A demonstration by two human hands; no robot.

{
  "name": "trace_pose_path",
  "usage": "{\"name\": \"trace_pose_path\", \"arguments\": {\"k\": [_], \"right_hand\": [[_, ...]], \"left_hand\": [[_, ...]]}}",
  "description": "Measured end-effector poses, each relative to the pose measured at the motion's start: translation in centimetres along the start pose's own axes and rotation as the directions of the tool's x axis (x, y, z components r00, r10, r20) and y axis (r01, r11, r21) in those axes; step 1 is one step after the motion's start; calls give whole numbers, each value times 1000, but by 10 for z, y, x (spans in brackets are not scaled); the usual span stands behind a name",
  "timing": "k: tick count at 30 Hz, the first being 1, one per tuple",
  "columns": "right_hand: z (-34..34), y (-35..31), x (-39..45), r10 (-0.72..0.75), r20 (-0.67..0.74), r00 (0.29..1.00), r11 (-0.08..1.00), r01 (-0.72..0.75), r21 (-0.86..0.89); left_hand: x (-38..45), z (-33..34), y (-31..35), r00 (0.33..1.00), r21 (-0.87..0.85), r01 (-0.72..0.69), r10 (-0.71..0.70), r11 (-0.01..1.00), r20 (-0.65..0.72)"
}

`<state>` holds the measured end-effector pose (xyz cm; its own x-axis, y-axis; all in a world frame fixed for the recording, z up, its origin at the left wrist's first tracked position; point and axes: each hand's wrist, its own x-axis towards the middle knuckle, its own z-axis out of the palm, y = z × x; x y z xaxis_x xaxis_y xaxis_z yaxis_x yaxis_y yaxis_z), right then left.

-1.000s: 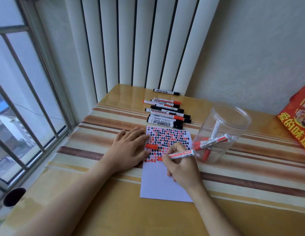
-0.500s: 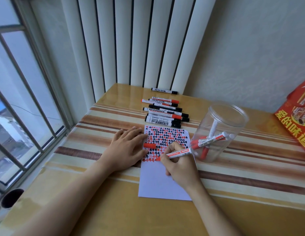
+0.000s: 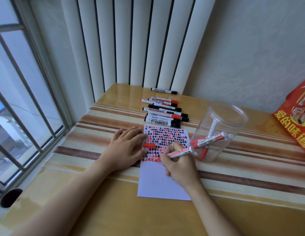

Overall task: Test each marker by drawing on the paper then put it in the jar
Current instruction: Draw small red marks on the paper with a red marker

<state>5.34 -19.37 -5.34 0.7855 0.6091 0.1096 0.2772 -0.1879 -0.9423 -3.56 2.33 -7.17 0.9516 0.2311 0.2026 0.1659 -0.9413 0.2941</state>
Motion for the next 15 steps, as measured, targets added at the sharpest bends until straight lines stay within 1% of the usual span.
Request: {"name": "trace_pose_path", "arguments": {"k": [3,6,9,15], "right_hand": [[0,1,1,-9,-27,1000,1000,9,-4],[0,3,1,-11,-22,1000,1000,10,-7],[0,2,1,-5,-9,1000,1000,5,-8],[0,4,3,14,6,1000,1000,-14,20]], "left_hand": [[-1,0,0,1000,3,2,-2,1000,7],[-1,-1,1,1000,-14,0,0,1000,0],[-2,-4,4,999,-55,-19,17,998,-38],[-2,-7,9,985,-103,-104,89,989,-149]]}}
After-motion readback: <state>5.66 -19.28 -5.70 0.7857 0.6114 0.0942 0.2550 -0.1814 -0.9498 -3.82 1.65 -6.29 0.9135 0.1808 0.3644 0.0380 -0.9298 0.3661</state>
